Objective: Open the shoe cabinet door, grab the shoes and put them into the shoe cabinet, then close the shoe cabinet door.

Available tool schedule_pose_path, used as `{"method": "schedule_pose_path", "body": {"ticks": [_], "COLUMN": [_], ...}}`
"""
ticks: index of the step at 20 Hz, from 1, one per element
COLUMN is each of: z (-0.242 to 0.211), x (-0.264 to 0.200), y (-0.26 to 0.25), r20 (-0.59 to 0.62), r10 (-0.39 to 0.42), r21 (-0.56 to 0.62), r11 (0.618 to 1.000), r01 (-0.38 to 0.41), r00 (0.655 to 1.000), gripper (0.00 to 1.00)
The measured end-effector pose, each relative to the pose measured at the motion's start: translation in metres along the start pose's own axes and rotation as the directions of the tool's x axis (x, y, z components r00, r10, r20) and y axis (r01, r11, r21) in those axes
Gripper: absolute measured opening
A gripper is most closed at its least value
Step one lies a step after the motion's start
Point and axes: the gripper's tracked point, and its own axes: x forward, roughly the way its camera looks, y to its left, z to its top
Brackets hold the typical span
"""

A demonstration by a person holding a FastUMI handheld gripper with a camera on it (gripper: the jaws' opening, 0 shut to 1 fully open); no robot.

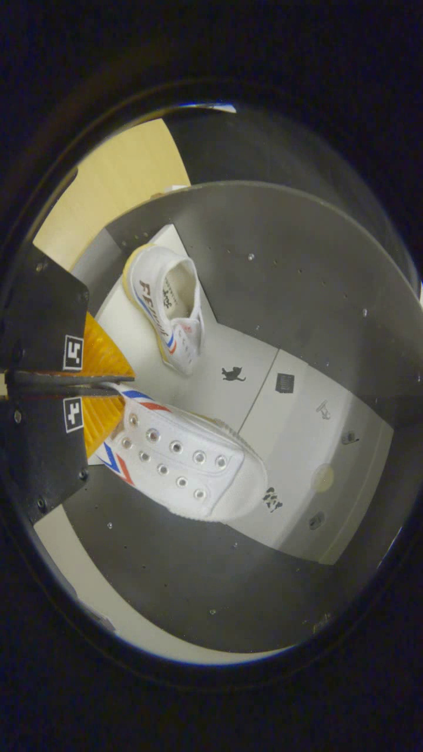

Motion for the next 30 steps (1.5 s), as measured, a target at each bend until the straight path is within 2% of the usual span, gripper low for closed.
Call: {"method": "schedule_pose_path", "body": {"ticks": [4,6,8,11,13,15,17,21,27,30], "z": [-0.003,-0.002,0.000,0.011,0.017,0.034,0.050,0.059,0.067,0.057], "x": [0.039,0.058,0.061,0.064,0.058,0.036,0.003,-0.065,-0.189,-0.261], "y": [-0.001,-0.007,0.004,-0.008,-0.008,-0.017,-0.018,0.011,0.034,0.042], "r20": [-0.050,-0.025,0.004,0.065,0.100,0.188,0.257,0.282,0.336,0.324], "r10": [0.019,-0.020,-0.003,-0.101,-0.134,-0.195,-0.223,-0.169,-0.149,-0.143], "r21": [0.046,0.085,0.148,0.181,0.226,0.243,0.283,0.355,0.375,0.373], "r11": [0.999,0.996,0.989,0.980,0.968,0.959,0.948,0.933,0.927,0.928], "r01": [-0.017,0.022,0.002,0.088,0.108,0.146,0.147,0.061,0.014,0.013], "r00": [0.999,0.999,1.000,0.993,0.986,0.963,0.941,0.945,0.930,0.935], "gripper": [0.04,0.04,0.05,0.06,0.07,0.16,0.45,1.00,1.00,1.00]}}
